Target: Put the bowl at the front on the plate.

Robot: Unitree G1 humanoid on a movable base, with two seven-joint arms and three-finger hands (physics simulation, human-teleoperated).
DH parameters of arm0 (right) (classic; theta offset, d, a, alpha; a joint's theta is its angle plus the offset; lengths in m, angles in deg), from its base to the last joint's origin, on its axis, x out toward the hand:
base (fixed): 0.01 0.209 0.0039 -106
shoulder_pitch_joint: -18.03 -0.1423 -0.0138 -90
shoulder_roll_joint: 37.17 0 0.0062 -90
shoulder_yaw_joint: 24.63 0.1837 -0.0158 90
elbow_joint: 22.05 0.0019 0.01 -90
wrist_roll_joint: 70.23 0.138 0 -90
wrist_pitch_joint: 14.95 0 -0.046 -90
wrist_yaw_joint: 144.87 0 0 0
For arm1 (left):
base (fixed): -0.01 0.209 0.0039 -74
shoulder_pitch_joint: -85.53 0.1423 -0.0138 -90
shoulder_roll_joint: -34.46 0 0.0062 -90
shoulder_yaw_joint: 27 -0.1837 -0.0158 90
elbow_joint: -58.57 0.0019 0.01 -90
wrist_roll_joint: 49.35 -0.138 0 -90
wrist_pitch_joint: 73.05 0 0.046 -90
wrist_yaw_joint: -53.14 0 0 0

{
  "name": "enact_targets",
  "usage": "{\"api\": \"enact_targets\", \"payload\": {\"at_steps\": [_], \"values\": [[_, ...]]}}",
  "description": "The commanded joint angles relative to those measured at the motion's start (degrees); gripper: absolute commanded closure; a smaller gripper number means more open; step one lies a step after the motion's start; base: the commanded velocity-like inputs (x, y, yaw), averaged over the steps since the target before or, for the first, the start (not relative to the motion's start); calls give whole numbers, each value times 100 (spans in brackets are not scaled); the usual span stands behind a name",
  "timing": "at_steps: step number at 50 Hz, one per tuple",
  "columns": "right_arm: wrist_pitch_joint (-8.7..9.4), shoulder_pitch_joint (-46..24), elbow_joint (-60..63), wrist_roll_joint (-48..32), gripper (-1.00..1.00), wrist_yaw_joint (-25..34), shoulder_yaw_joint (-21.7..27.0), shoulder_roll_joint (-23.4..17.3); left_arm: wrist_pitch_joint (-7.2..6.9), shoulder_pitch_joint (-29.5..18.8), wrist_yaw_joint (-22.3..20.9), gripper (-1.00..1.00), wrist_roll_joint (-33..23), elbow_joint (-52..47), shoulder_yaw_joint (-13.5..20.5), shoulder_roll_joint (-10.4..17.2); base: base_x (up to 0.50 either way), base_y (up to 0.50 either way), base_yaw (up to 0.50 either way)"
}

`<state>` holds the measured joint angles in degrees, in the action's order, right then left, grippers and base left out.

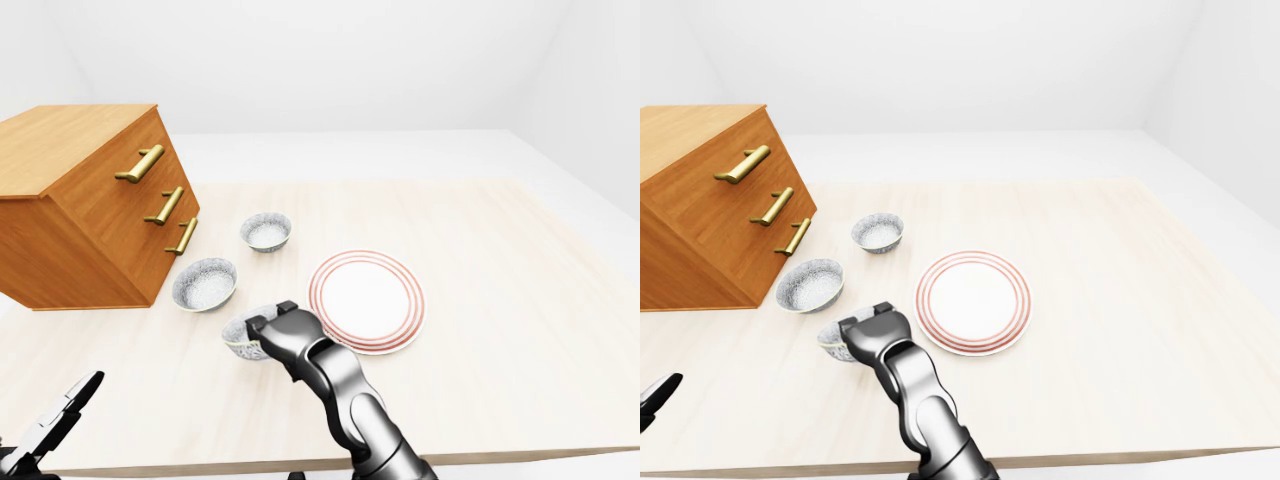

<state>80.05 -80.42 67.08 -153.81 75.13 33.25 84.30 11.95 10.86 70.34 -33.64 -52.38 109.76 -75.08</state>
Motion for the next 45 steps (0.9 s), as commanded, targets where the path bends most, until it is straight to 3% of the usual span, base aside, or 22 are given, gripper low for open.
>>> {"api": "enact_targets", "payload": {"at_steps": [1, 32, 45], "values": [[-1, 83, 844, -557, 100, 0, 79, -136, 0, 22, -9, -100, -17, -21, -12, -9, 0, 0, 0], [-1, -17, 2049, -1469, 100, 0, 772, -491, 0, 0, 25, -100, -156, 81, -74, -3, 0, 0, 0], [-1, 292, 2257, -1600, 100, -57, 975, -742, 0, -8, 46, -100, -262, 161, -112, -8, 0, 0, 0]]}}
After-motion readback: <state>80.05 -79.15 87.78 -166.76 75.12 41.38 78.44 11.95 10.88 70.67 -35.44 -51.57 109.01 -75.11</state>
